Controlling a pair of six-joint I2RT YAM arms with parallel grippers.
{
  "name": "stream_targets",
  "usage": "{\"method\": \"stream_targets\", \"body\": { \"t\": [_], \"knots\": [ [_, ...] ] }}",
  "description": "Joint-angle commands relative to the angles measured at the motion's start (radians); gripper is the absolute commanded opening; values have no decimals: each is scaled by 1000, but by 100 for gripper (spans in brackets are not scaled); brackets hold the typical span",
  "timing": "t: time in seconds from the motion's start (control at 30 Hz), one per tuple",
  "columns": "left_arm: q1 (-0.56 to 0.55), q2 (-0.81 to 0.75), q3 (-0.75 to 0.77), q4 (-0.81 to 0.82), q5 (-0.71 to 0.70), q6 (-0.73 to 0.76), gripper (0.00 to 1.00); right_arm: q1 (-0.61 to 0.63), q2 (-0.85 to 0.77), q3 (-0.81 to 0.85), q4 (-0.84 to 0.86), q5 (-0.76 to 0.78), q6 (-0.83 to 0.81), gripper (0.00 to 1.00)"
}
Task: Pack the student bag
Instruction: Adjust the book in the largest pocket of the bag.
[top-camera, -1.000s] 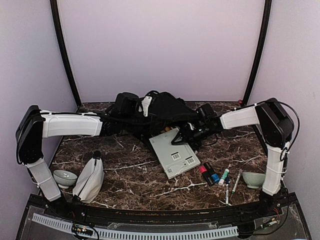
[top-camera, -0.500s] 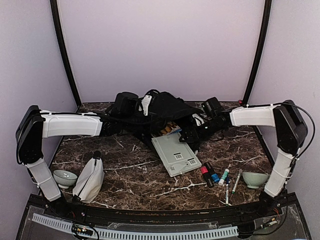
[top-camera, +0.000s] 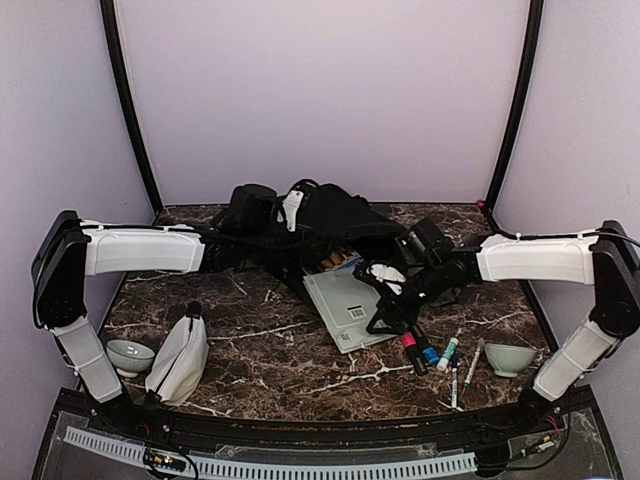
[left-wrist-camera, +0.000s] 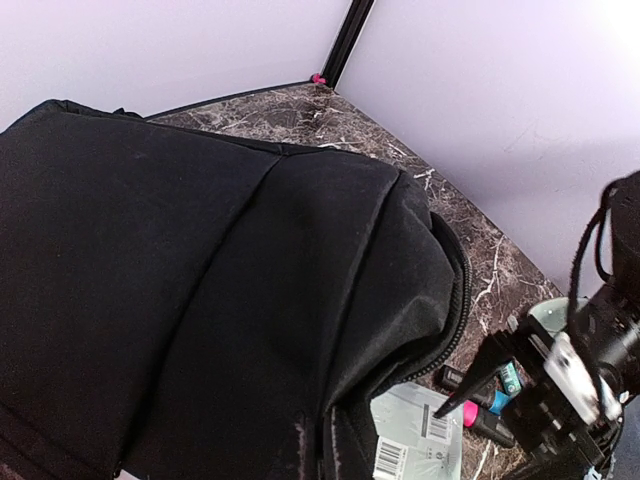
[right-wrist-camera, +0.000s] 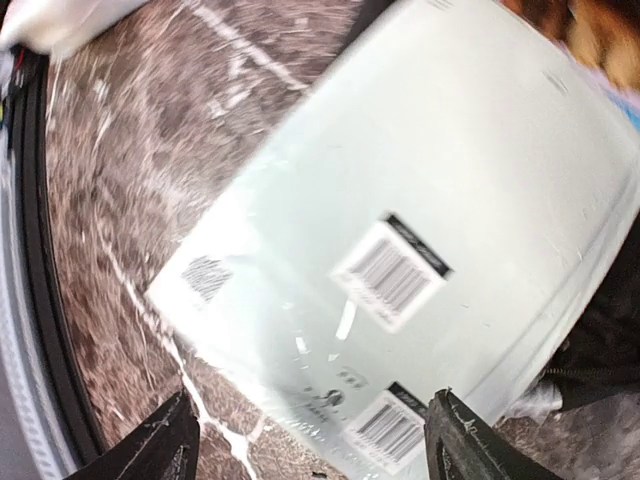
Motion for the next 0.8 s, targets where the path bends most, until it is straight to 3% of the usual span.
{"method": "stream_targets", "body": {
  "t": [0.0,0.2,0.33,0.57,0.77],
  "knots": [
    [5,-66,-5,59,18,3,0,74,-68,-20,36,163,-261,77],
    [4,-75,-1,50,32,-1,0,147,-33,-36,40,307,-511,81],
    [5,-74,7,36,36,4,0,170,-1,-50,74,362,-579,81],
    [5,-75,8,29,37,8,0,187,68,-20,111,392,-590,79],
    [5,-68,14,24,55,8,0,180,119,34,246,482,-472,67]
  ]
}}
